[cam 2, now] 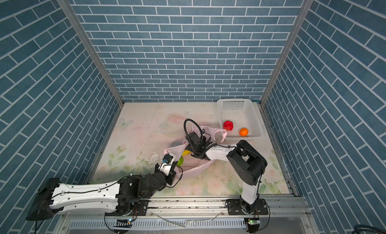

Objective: Untie the knot of the plastic bag and take out the fruit
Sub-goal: Pick up the fruit from the plastic bag.

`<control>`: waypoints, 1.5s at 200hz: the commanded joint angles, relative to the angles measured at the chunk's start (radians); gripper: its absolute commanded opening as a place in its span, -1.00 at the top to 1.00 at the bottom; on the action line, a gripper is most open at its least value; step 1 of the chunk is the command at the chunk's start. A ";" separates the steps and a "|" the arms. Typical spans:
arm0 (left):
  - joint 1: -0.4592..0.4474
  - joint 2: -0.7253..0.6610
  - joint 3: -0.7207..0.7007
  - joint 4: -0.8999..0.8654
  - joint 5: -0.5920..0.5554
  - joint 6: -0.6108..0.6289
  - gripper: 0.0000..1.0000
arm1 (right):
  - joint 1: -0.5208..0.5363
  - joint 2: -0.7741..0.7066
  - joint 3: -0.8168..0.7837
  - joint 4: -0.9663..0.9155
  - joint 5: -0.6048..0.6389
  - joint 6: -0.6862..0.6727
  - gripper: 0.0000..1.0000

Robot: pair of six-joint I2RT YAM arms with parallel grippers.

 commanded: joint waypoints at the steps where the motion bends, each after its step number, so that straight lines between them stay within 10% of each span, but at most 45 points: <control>1: -0.001 -0.005 0.009 0.003 -0.001 0.007 1.00 | -0.001 0.012 0.056 -0.084 0.001 0.056 -0.29; 71: -0.002 -0.026 -0.002 0.001 -0.004 0.004 1.00 | 0.001 0.045 0.108 -0.175 -0.017 0.093 0.19; 187: -0.002 -0.048 -0.021 0.004 -0.004 -0.001 1.00 | 0.000 0.146 0.212 -0.251 -0.051 0.092 0.18; 300: -0.002 -0.042 -0.022 -0.003 -0.035 -0.007 1.00 | 0.044 -0.099 0.079 -0.170 0.068 -0.016 0.57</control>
